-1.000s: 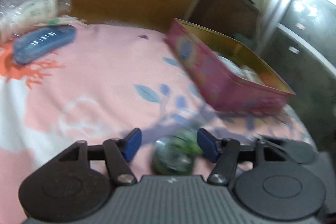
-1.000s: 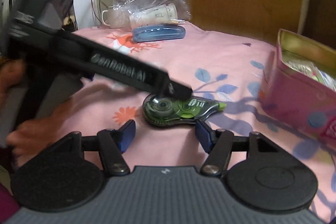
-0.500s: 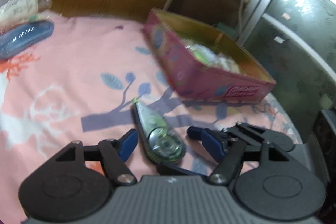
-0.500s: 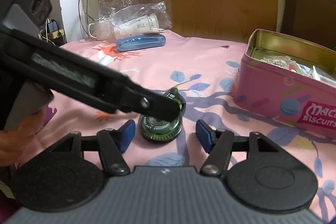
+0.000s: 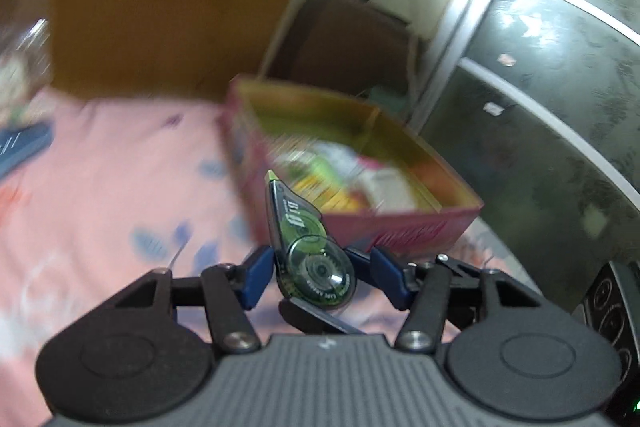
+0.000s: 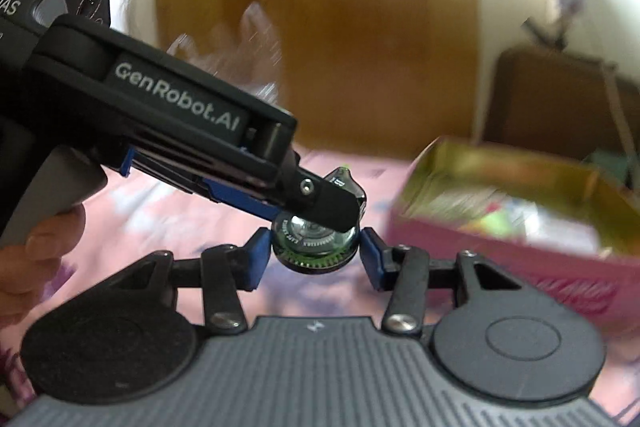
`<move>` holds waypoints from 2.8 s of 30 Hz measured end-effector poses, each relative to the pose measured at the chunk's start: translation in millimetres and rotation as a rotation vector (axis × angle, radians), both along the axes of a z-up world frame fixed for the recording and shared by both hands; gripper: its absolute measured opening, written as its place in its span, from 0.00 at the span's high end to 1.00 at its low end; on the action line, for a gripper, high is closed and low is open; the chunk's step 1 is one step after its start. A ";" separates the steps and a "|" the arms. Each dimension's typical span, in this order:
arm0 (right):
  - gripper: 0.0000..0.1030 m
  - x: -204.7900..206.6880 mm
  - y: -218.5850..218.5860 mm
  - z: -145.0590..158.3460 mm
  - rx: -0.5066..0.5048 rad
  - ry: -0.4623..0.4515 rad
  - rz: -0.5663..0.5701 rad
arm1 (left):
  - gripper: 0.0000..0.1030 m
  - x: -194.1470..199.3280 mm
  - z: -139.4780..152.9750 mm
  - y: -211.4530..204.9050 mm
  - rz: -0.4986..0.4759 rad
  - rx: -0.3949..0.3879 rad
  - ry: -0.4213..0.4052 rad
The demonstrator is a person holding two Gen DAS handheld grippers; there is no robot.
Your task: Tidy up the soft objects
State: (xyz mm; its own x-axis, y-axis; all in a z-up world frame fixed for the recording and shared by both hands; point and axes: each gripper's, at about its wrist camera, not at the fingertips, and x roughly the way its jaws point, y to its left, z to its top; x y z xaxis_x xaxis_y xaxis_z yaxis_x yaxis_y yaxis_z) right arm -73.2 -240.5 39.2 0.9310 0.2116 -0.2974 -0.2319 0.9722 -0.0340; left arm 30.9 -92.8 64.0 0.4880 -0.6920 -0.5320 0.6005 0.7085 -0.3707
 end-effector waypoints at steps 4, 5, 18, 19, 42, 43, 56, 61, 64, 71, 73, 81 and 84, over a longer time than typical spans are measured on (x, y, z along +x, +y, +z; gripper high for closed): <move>0.50 7.4 -29.6 12.5 -0.003 -0.057 -0.087 | 0.48 11.8 22.6 -42.5 -0.062 0.010 -0.070; 0.50 9.9 -37.0 14.0 0.003 -0.061 -0.103 | 0.48 15.5 24.8 -52.1 -0.075 0.013 -0.079; 0.49 108.8 -116.0 -2.2 -0.035 0.025 -0.384 | 0.31 103.0 2.6 -173.9 -0.023 0.145 -0.055; 0.48 107.5 -119.6 -4.7 -0.019 0.020 -0.390 | 0.31 108.2 -1.6 -178.1 -0.007 0.156 -0.042; 0.40 73.5 -131.9 -3.2 0.113 -0.143 -0.444 | 0.26 55.3 17.1 -92.7 0.204 0.190 -0.286; 0.40 72.7 -131.9 -2.4 0.115 -0.153 -0.441 | 0.25 52.1 16.2 -81.6 0.224 0.201 -0.299; 0.40 41.4 -65.4 22.4 0.169 -0.170 -0.183 | 0.24 73.6 -53.1 119.6 0.690 0.406 -0.136; 0.40 69.2 -5.6 36.4 0.254 -0.031 0.020 | 0.23 85.6 -52.1 184.4 0.905 0.258 -0.080; 0.40 108.3 28.5 35.3 0.338 0.091 0.106 | 0.23 86.6 -59.7 191.6 0.919 0.218 -0.057; 0.40 226.3 81.8 14.1 0.440 0.300 0.105 | 0.22 67.9 -53.6 170.4 0.832 0.230 -0.188; 0.40 259.8 88.8 3.5 0.478 0.361 0.052 | 0.22 73.1 -54.6 173.6 0.815 0.224 -0.182; 0.41 338.2 100.2 -26.6 0.670 0.500 -0.032 | 0.22 83.9 -59.3 180.2 0.799 0.200 -0.121; 0.63 341.7 111.7 -21.2 0.634 0.500 0.014 | 0.21 83.4 -58.9 176.7 0.787 0.212 -0.129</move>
